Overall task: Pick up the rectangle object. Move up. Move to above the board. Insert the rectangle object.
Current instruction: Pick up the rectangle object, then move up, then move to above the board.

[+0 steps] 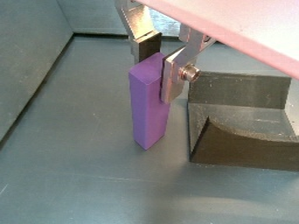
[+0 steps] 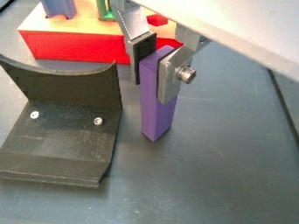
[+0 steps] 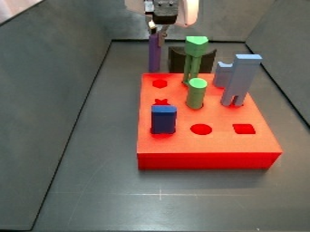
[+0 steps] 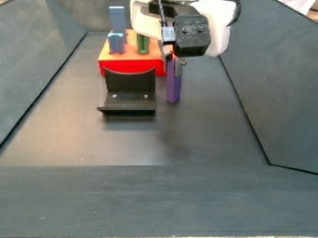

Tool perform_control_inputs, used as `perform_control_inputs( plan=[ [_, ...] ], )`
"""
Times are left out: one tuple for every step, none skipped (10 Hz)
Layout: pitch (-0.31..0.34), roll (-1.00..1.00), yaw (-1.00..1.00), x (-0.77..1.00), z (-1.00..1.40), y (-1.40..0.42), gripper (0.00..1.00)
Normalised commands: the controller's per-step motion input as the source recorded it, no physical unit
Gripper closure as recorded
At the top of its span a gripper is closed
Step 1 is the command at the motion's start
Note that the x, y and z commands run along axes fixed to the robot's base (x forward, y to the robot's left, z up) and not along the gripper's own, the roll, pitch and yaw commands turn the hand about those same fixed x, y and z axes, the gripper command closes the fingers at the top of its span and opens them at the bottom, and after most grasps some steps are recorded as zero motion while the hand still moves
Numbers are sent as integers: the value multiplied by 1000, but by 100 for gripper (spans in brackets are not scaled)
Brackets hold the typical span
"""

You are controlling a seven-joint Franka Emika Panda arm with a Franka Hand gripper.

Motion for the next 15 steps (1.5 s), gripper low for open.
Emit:
perform_control_inputs(
  plan=[
    [0,0,0,0,0,0,100],
    [0,0,0,0,833,0,100],
    [4,-4,32,-29,842,-27,100],
    [12,-1,31,-46,768,-25,100],
    [11,12,26,-36,574,-14,100],
    [22,25,19,-24,345,-3,100],
    [123,-238,323,362,1000,179,100],
    [147,-232,298,392,1000,192,100],
    [185,-229,216,387,1000,177,100],
    [172,-208,141,359,1000,165,100],
    [139,-172,88,323,1000,155,100],
    [99,-139,34,163,696,81,100],
    [85,-128,20,108,573,56,100],
    [59,-113,10,44,342,32,100],
    [56,-103,8,31,167,26,100]
  ],
)
